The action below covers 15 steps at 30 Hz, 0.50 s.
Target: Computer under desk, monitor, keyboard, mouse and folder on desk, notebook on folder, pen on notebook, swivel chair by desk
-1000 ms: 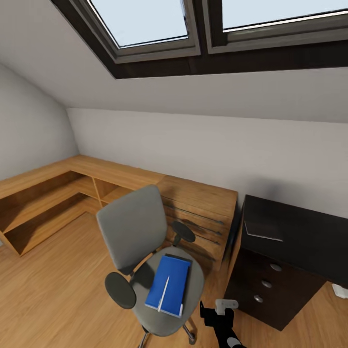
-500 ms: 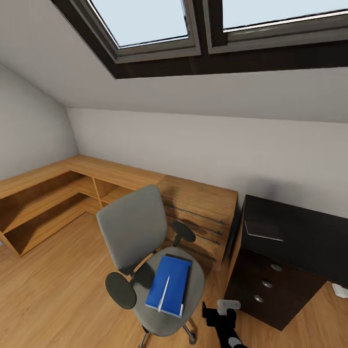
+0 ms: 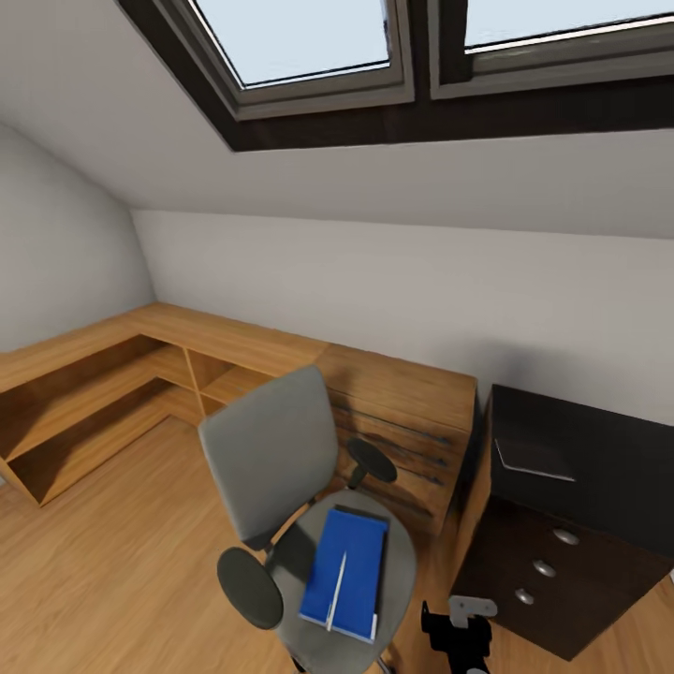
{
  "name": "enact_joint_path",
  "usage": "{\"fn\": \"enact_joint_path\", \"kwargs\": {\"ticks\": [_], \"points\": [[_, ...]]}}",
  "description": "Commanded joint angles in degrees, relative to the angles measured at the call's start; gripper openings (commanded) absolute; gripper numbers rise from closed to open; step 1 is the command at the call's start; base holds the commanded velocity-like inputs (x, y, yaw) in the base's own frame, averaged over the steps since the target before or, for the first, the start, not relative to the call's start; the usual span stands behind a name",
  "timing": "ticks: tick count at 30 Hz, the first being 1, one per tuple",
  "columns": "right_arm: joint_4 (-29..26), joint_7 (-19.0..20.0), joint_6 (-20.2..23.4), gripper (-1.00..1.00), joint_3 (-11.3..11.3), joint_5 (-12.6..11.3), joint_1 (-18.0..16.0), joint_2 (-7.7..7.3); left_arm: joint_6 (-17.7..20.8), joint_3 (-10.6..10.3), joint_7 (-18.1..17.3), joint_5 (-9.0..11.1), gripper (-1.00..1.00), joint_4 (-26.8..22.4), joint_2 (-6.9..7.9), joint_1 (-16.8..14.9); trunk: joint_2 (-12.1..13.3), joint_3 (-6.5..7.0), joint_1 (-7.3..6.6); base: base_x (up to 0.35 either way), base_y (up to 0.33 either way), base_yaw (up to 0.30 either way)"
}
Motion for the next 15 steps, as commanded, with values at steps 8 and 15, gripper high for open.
{"fn": "enact_joint_path", "kwargs": {"ticks": [8, 15], "points": [[0.34, -0.24, -0.11, 1.00, 0.52, -0.19, 3.16, -0.07, -0.16, -0.38, -0.14, 0.60, 1.00, -0.02, 0.07, -0.01, -0.06, -0.08, 0.04, 0.143, 0.100, 0.000], [0.36, -0.24, -0.10, 1.00, 0.52, -0.19, 4.38, -0.08, -0.15, -0.38, -0.14, 0.64, 1.00, -0.02, 0.08, -0.01, -0.06, -0.08, 0.04, 0.019, 0.014, 0.000]]}}
